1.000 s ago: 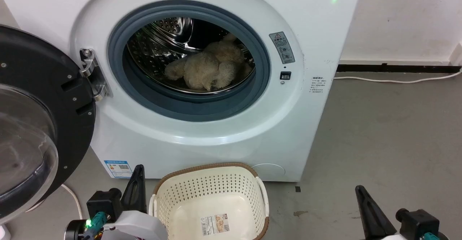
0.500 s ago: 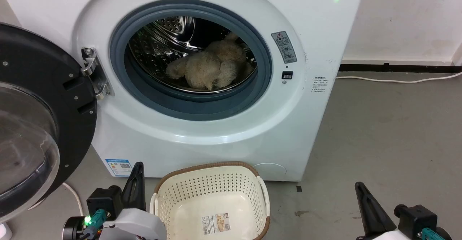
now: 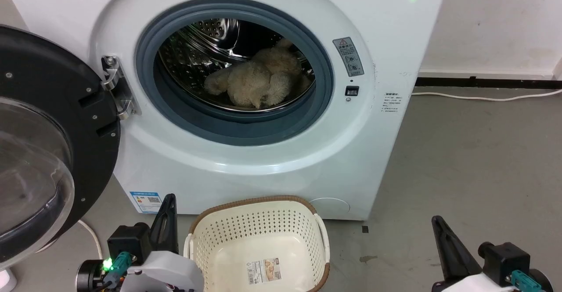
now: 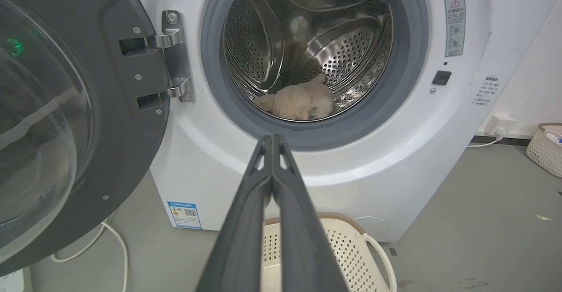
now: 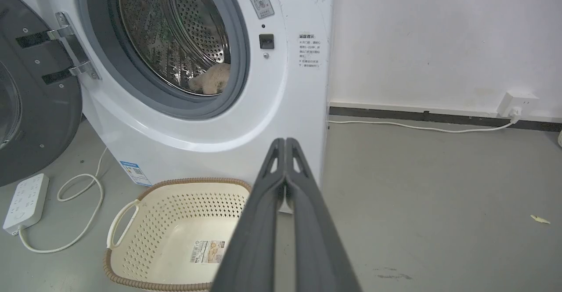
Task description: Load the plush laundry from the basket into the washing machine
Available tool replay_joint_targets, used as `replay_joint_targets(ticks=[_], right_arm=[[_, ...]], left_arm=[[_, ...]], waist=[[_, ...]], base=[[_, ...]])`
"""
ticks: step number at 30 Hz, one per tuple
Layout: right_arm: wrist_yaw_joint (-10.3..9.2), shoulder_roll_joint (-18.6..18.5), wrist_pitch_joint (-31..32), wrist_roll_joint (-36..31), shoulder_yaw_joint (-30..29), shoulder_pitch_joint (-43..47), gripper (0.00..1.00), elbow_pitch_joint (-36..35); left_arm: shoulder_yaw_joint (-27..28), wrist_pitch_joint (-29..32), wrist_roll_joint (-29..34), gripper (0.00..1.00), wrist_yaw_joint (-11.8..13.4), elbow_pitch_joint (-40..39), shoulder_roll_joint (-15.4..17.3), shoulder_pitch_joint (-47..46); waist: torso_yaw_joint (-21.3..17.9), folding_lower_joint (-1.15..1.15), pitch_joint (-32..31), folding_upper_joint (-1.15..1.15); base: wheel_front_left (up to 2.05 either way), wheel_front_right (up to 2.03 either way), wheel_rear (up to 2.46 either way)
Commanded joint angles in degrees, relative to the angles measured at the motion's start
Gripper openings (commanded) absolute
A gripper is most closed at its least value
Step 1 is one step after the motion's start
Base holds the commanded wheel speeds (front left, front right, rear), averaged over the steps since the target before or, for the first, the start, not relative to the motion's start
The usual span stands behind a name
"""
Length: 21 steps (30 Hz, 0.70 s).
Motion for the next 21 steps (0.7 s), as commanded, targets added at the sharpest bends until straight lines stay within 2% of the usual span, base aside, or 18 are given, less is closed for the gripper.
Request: replay_joint_targets(ticks=[1,21], right_arm=[[0.02,-0.01,0.21,-0.51,-0.17,-1.02,0.0,-0.44],[0.03,-0.02,1.63,-2.13,-0.39,-2.19,0.0,-0.89]], left_arm=[[0.47,0.39,0.71,0.0,-0.34,-0.47,-0.2,0.81],[1.98,2.23,3.71,0.0,-1.41,-2.06,-1.29,1.09]], waist=[[0.03,0.0,0.02,0.0],[0.47,0.0,0.25,0.0]], base=[[0.0,0.0,0.0],[0.0,0.0,0.0]])
